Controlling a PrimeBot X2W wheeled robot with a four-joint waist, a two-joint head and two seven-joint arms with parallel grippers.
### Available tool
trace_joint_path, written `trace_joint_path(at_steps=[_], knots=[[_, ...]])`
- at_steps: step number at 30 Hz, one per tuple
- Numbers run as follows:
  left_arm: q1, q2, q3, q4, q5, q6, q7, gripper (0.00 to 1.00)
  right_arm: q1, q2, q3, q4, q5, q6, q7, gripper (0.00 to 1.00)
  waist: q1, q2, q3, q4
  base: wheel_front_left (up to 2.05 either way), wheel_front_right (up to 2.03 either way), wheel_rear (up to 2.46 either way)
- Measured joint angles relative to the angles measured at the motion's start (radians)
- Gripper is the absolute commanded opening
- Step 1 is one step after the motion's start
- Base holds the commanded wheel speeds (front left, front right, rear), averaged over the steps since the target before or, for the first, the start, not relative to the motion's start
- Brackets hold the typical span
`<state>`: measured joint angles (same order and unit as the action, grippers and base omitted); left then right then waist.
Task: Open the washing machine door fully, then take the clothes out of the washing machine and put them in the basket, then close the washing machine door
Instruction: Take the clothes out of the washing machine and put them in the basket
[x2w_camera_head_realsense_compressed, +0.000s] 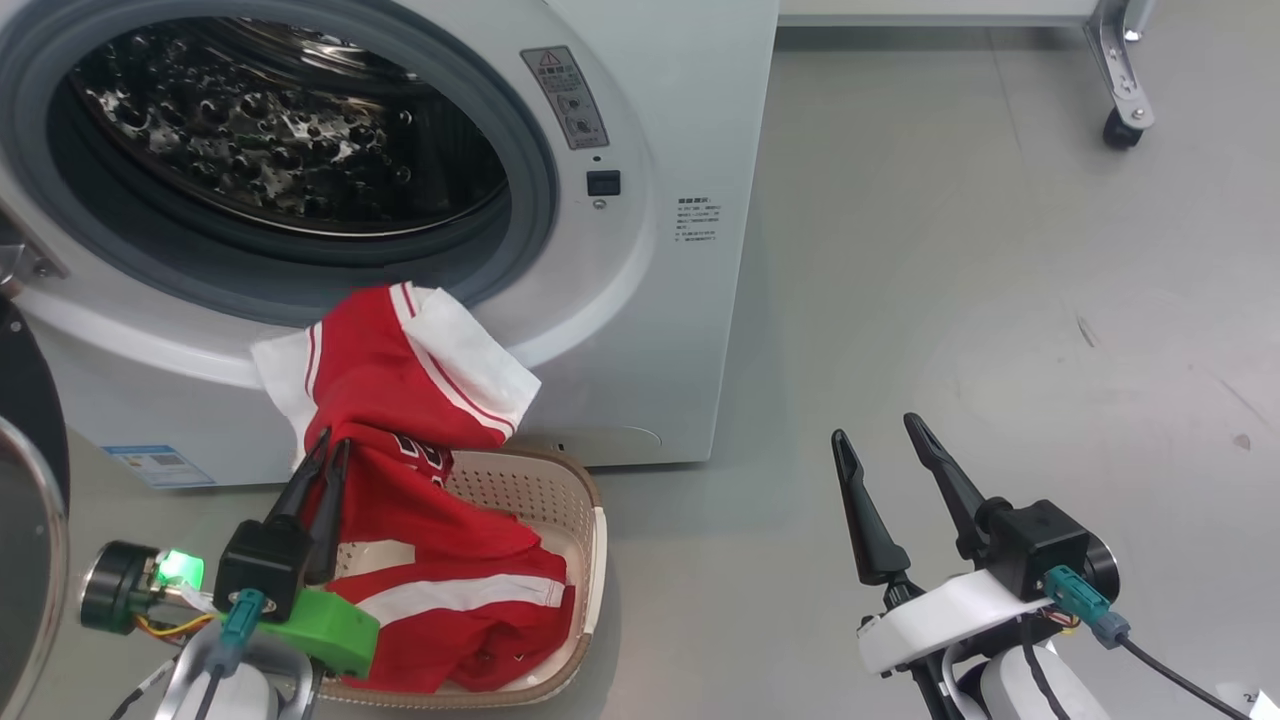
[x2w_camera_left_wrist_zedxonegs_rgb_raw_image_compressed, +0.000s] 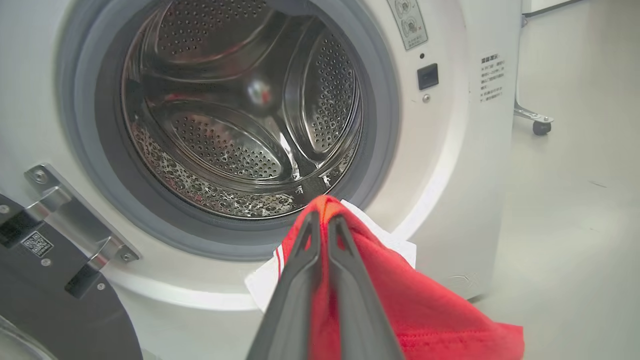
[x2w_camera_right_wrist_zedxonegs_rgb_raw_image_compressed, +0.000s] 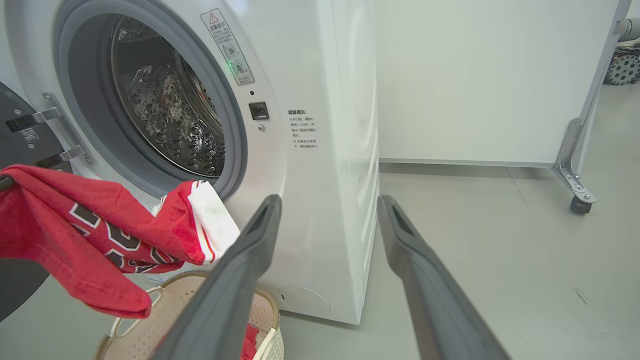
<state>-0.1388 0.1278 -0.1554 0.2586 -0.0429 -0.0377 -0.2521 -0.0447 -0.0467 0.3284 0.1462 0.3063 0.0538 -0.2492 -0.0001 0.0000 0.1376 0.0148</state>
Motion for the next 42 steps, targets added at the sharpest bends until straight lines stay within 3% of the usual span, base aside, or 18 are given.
trace_joint_path(at_steps=[19, 42], knots=[[-0.017, 0.020, 0.021, 0.204, -0.001, -0.003, 0.058, 0.00, -0.056, 0.000, 0.001, -0.028, -0.007, 0.007, 0.000, 1.00, 0.0000, 0.0000, 0.135, -0.094, 0.00, 0.00, 0.00], [-0.294, 0.064, 0.071, 0.398, -0.003, 0.015, 0.156, 0.00, -0.141, 0.000, -0.041, -0.093, -0.010, 0.006, -0.004, 1.00, 0.0000, 0.0000, 0.390, -0.222, 0.00, 0.00, 0.00]])
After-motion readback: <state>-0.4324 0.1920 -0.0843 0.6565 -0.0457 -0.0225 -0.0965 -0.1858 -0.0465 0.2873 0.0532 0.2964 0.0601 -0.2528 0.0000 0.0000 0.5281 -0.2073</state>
